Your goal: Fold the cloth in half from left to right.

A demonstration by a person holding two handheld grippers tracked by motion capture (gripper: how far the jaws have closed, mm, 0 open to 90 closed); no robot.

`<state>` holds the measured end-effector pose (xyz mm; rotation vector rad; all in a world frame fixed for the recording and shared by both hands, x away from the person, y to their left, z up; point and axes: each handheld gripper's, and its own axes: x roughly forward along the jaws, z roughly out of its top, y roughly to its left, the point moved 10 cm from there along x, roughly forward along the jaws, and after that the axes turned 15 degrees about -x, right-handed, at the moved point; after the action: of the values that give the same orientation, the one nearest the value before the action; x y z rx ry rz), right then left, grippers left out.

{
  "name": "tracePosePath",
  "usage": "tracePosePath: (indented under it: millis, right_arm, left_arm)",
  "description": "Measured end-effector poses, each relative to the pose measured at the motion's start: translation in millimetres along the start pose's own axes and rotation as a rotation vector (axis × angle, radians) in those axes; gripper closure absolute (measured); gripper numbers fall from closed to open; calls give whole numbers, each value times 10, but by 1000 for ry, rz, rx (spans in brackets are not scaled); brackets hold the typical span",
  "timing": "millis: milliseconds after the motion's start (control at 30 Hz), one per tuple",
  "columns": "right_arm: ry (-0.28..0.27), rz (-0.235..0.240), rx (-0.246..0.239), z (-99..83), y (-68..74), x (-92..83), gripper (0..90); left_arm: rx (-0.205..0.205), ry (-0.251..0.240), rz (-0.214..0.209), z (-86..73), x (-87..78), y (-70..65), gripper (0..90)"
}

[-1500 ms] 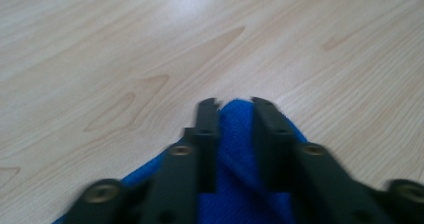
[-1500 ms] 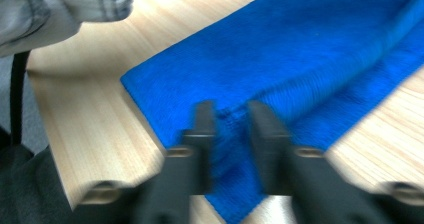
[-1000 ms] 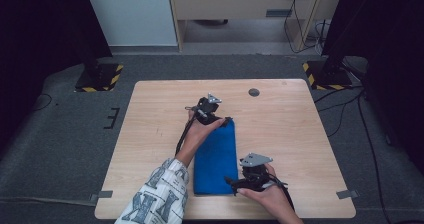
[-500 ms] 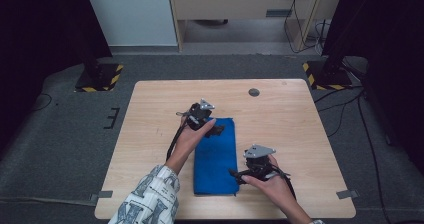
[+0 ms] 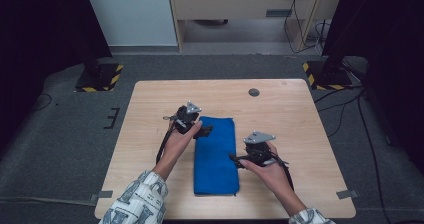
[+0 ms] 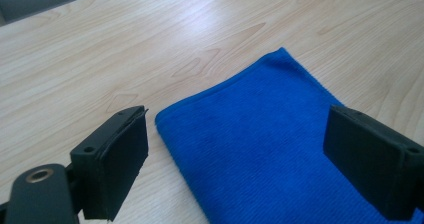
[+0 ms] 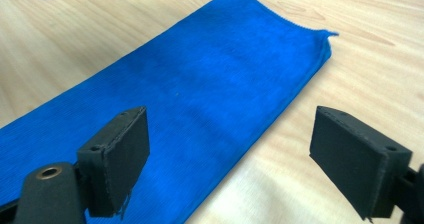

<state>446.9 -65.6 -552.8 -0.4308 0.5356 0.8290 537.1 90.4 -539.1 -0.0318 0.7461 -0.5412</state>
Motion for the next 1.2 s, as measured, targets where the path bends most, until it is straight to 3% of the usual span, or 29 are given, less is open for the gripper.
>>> tracePosePath:
  millis: [67,167,400,533,700,900,1067,1200]
  right_arm:
    - [-13,-16,13,75,-74,23,177]
    - [-22,-29,26,187,-187,46,185]
    - [-11,-39,18,403,-402,153,217]
    - [1,-23,9,469,-473,252,294]
    - [21,-31,-2,493,-575,389,377]
    - [40,-42,5,428,-695,552,460]
    - [45,-47,42,384,-770,677,492]
    - [58,-46,39,373,-781,752,513]
  left_arm:
    - [-8,-15,8,-1,-10,54,101]
    - [-32,-21,-14,5,0,115,101]
    - [-70,-13,-27,13,44,201,118]
    - [-65,31,-10,-36,126,232,150]
    - [-92,41,-3,-47,198,257,172]
    - [-88,42,-9,-31,201,264,263]
    - [-92,45,1,-16,223,294,285]
    - [-101,45,0,-10,251,293,298]
